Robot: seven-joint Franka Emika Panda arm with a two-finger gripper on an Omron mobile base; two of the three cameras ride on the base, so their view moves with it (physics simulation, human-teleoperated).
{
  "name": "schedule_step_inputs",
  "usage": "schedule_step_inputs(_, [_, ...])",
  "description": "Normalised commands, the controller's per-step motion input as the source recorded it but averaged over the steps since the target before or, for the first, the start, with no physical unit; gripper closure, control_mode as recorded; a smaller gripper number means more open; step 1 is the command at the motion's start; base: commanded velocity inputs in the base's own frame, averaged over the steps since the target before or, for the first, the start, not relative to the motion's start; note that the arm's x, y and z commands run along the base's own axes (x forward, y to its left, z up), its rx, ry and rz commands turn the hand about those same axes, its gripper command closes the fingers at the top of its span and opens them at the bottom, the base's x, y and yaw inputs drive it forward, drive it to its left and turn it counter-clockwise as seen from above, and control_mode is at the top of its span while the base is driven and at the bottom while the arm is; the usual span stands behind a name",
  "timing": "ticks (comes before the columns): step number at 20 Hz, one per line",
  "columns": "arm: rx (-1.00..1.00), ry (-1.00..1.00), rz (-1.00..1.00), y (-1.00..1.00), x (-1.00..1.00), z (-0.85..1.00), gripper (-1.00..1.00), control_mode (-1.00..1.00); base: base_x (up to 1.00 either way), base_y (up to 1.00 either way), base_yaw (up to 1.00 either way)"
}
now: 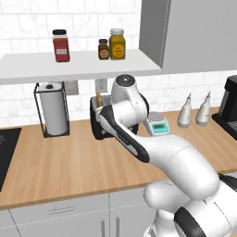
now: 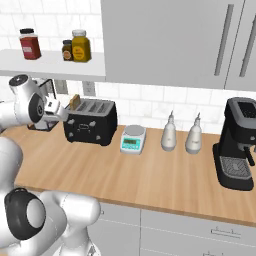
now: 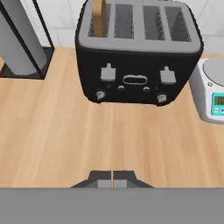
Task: Start the toaster. Once the lever pops up, take the bread to the plate on the dining counter.
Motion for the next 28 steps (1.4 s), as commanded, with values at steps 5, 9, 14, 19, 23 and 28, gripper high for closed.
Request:
schedule_step_inputs(5, [-0.01,-0.07,-0.12,0.17,0.59,-0.39,1.0,-1.0,0.0,0.0,0.0])
schedule_step_inputs(9, [0.0,0.0,-0.1,0.01,0.56,-0.24,1.0,-1.0,0.0,0.0,0.0])
schedule_step_inputs(14, [0.0,0.0,-0.08,0.0,0.56,-0.05,1.0,-1.0,0.0,0.0,0.0])
schedule_step_inputs(19, [0.0,0.0,-0.05,0.0,0.52,-0.16,1.0,-1.0,0.0,0.0,0.0])
schedule_step_inputs(23, [0.0,0.0,-0.04,0.0,0.43,-0.24,1.0,-1.0,0.0,0.0,0.0])
schedule_step_inputs(28, [0.0,0.0,-0.03,0.02,0.3,-0.25,1.0,-1.0,0.0,0.0,0.0])
